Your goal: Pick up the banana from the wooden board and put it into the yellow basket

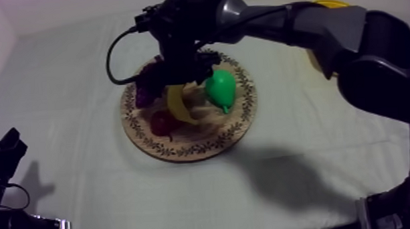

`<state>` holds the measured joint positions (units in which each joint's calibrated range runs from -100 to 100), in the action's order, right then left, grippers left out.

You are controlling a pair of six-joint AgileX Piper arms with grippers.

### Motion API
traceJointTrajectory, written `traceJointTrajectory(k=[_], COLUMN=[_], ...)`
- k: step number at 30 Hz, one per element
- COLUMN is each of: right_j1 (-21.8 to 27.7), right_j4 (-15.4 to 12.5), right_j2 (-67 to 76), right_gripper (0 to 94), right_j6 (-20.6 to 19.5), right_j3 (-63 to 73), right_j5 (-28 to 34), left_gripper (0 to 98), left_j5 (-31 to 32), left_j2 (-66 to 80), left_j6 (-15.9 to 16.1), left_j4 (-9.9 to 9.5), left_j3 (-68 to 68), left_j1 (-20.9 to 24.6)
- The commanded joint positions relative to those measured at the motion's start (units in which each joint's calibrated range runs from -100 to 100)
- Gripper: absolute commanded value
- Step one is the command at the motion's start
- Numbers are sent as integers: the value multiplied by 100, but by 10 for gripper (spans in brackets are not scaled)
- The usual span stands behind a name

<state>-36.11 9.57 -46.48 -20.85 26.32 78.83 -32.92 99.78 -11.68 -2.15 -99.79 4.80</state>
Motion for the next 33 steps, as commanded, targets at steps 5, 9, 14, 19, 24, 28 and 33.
traceJointTrajectory(k=[5,9,14,19,24,28,33], right_j1=[25,46,61,76,110,147,235], right_j4=[-10,-23,-20,28,66,111,195], right_j2=[-503,-750,-955,-1039,-986,-838,-380], right_gripper=[593,568,479,259,139,123,121], right_j6=[51,71,72,34,-37,-91,-136], right_j3=[423,629,831,904,856,714,379], right_j5=[-54,-95,-120,-162,-186,-144,87], left_gripper=[1,1,1,1,1,1,1], left_j5=[1,1,1,1,1,1,1], left_j2=[5,5,5,5,5,5,5], left_j6=[-2,-2,-2,-2,-2,-2,-2], left_j4=[-3,-3,-3,-3,-3,-3,-3], left_j3=[1,1,1,1,1,1,1], left_j1=[1,1,1,1,1,1,1])
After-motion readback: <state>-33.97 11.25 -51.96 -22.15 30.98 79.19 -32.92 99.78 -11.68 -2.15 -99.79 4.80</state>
